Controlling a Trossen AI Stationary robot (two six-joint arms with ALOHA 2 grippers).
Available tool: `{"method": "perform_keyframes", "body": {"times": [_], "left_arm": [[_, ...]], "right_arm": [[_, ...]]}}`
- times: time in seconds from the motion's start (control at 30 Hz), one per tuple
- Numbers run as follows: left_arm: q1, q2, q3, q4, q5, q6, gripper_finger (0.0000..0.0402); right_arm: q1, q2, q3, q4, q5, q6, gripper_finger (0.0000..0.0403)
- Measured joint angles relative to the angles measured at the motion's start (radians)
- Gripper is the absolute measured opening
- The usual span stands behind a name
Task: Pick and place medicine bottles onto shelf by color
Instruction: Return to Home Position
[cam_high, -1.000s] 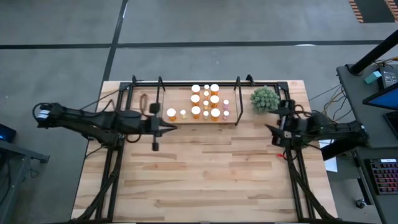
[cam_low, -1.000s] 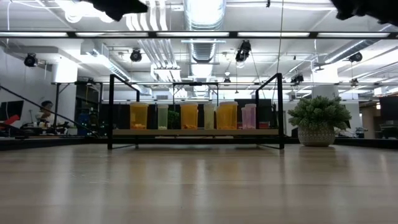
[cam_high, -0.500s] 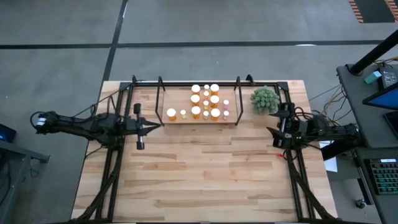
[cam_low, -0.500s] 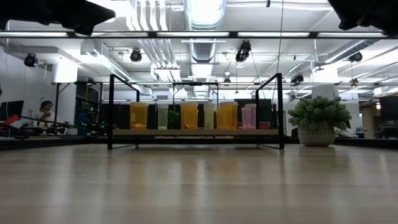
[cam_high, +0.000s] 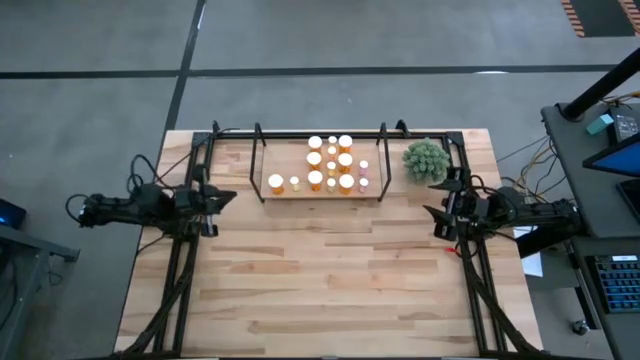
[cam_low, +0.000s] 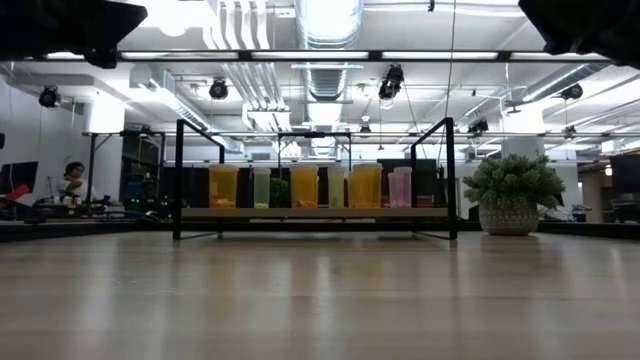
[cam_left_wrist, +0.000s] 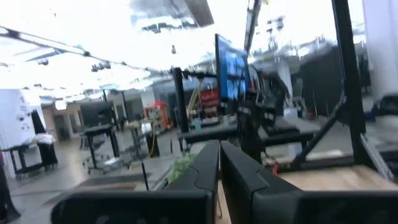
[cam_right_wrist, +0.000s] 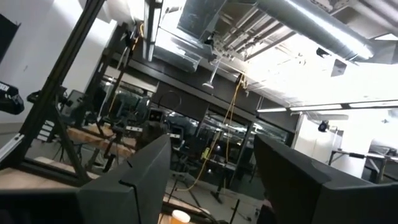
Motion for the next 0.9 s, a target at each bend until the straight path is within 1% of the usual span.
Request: {"method": "perform_keyframes", "body": {"times": [0.07, 0.17, 0.3, 0.37, 0.47, 0.53, 0.7, 0.9], "left_arm": [[0.0, -0.029, -0.026, 0.033, 0.004, -0.001, 0.0], [0.0, -0.025, -0.076, 0.059, 0.006, -0.001, 0.0], [0.0, -0.004, -0.14, 0.19, 0.01, -0.001, 0.0], [0.0, -0.003, -0.159, 0.234, 0.042, -0.003, 0.0], [0.0, -0.005, -0.16, 0.258, 0.128, -0.026, 0.0], [0.0, -0.006, -0.16, 0.244, 0.132, -0.028, 0.0], [0.0, 0.002, -0.16, 0.244, 0.132, -0.028, 0.0], [0.0, 0.009, -0.161, 0.243, 0.132, -0.028, 0.0]], "right_arm": [[0.0, 0.0, -0.004, 0.0, -0.001, 0.0, 0.0213], [0.0, 0.003, -0.008, -0.004, -0.002, 0.02, 0.0202], [0.0, 0.01, -0.009, -0.029, -0.005, 0.091, 0.0188], [0.0, 0.012, -0.009, -0.042, -0.02, 0.122, 0.0183], [0.0, 0.012, -0.009, -0.084, -0.077, 0.172, 0.0173], [0.0, 0.018, -0.009, -0.11, -0.097, 0.195, 0.0167], [0.0, 0.024, -0.009, -0.232, -0.082, 0.247, 0.0156], [0.0, 0.024, -0.009, -0.404, -0.037, 0.247, 0.0153]]}}
